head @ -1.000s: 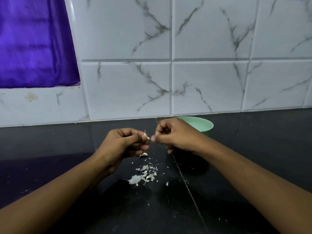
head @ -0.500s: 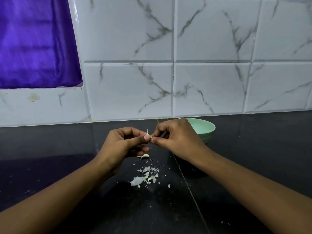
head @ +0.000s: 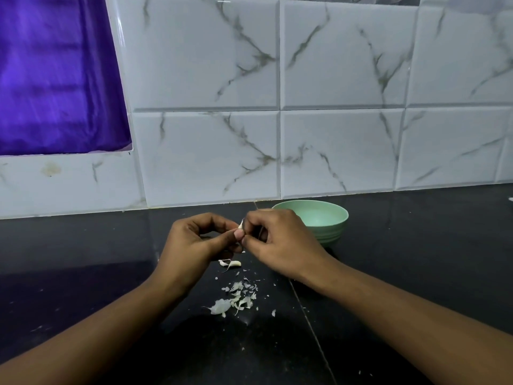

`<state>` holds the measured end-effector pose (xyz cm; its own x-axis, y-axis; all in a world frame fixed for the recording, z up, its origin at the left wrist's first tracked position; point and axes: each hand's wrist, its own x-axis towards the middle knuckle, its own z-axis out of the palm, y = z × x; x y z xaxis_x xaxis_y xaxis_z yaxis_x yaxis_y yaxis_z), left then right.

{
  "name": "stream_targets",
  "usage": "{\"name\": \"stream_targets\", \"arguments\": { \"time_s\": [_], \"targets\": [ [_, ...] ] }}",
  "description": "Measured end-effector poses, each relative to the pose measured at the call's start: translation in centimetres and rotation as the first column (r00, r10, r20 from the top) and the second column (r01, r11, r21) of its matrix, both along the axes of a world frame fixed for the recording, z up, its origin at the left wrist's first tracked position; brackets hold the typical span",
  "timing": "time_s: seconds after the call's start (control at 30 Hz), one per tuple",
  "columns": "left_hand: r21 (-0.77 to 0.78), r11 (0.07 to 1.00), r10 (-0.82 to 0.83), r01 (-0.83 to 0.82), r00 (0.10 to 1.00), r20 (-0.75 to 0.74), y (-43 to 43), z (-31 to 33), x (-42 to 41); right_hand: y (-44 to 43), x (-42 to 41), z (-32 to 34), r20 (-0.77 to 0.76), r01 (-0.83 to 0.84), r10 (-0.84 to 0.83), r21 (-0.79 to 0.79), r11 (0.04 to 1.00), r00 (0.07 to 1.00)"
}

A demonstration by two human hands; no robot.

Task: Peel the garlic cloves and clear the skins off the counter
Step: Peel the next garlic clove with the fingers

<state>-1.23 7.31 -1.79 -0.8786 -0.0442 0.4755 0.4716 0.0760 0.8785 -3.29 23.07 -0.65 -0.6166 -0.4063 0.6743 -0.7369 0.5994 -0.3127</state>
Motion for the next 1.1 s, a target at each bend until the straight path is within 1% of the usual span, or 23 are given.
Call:
{"name": "stream_targets", "arguments": {
  "time_s": [0.07,0.1,0.17,0.23,0.3,0.33,0.4,0.47,0.57,0.63,0.73,0.87,0.93,1.0,1.1],
  "targets": [
    [0.057,0.998,-0.023,0.021,1.000,0.018,0.0,0.0,0.0,0.0,0.0,0.1,0.087,-0.054,0.060,-0.062,0.997,0.994],
    [0.099,0.994,-0.041,0.037,0.999,0.034,0.1,0.0,0.0,0.1,-0.1,0.2,0.155,-0.103,0.117,-0.096,0.990,0.981],
    [0.168,0.984,-0.075,0.062,0.995,0.070,0.2,0.1,0.0,0.5,-0.3,0.8,0.318,-0.209,0.268,-0.207,0.956,0.910],
    [0.217,0.972,-0.111,0.087,0.989,0.101,0.3,0.2,0.1,1.0,-0.3,1.6,0.417,-0.250,0.380,-0.334,0.909,0.825],
    [0.256,0.962,-0.135,0.100,0.983,0.124,0.3,0.4,0.2,1.5,-0.3,2.3,0.453,-0.236,0.400,-0.377,0.896,0.797],
    [0.264,0.959,-0.139,0.099,0.981,0.137,0.3,0.5,0.2,1.6,-0.3,2.5,0.468,-0.210,0.374,-0.365,0.907,0.800],
    [0.268,0.958,-0.146,0.100,0.977,0.156,0.2,0.6,0.2,1.7,-0.3,2.6,0.479,-0.141,0.265,-0.279,0.950,0.837],
    [0.271,0.957,-0.156,0.107,0.974,0.166,0.2,0.6,0.2,1.7,-0.3,2.6,0.457,-0.102,0.170,-0.169,0.980,0.873],
    [0.271,0.955,-0.168,0.119,0.972,0.167,0.1,0.6,0.2,1.9,-0.2,2.6,0.485,-0.156,0.166,-0.061,0.986,0.859],
    [0.266,0.957,-0.164,0.114,0.971,0.172,0.1,0.5,0.2,2.1,-0.5,2.5,0.498,-0.206,0.199,-0.042,0.978,0.844],
    [0.238,0.966,-0.144,0.097,0.972,0.187,0.1,0.4,0.1,2.1,-1.1,2.0,0.501,-0.230,0.248,-0.097,0.968,0.829],
    [0.211,0.975,-0.114,0.073,0.975,0.189,0.2,0.3,0.1,1.5,-1.3,1.5,0.518,-0.196,0.328,-0.293,0.936,0.790],
    [0.193,0.978,-0.112,0.074,0.975,0.193,0.2,0.2,0.1,1.2,-1.3,1.2,0.522,-0.187,0.354,-0.346,0.919,0.776],
    [0.180,0.981,-0.107,0.071,0.974,0.200,0.2,0.1,0.0,1.0,-1.3,1.0,0.505,-0.174,0.340,-0.348,0.921,0.793],
    [0.124,0.989,-0.108,0.084,0.974,0.198,0.2,0.1,-0.1,1.0,-1.3,1.0,0.447,-0.154,0.281,-0.299,0.942,0.849]
  ]
}}
